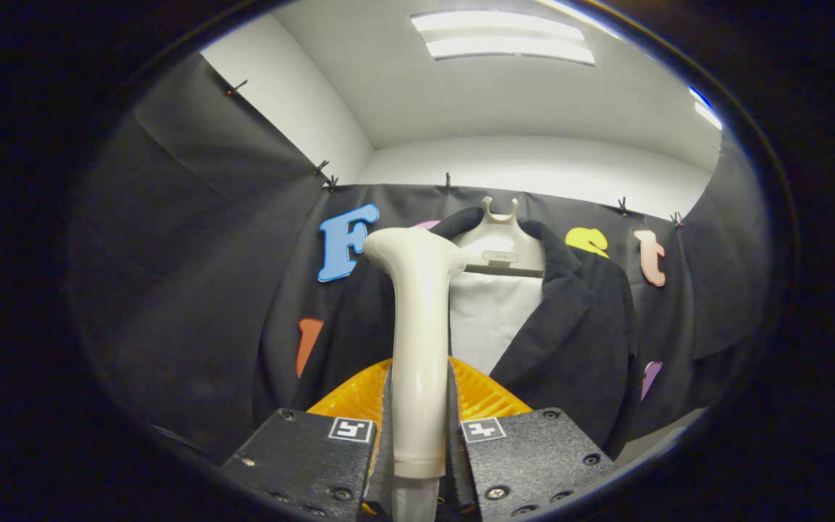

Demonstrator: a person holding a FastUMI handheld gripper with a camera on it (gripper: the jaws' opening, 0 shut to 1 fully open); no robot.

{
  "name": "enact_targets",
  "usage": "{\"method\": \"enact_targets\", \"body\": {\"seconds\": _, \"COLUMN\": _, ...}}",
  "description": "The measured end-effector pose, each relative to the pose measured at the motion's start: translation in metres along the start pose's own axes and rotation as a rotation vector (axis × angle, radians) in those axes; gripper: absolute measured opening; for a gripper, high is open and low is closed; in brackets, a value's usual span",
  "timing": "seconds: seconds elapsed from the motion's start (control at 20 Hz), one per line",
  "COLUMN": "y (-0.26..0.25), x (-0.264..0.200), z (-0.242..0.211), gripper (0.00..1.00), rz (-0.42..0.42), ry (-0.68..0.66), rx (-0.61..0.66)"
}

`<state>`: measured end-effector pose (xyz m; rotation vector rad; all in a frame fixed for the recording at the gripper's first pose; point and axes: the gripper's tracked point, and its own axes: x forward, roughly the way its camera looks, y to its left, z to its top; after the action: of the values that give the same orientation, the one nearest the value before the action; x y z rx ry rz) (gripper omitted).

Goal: Iron the clothes twice with a garment steamer, once on the left side and once on the right side.

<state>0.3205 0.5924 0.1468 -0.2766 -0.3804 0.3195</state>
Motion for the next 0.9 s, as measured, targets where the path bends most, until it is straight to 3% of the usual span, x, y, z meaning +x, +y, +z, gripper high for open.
{"method": "enact_targets", "body": {"seconds": 0.9, "y": -0.006, "x": -0.058, "z": -0.058, "gripper": 0.31, "rz": 0.003, "ry": 0.166, "rx": 0.014}}
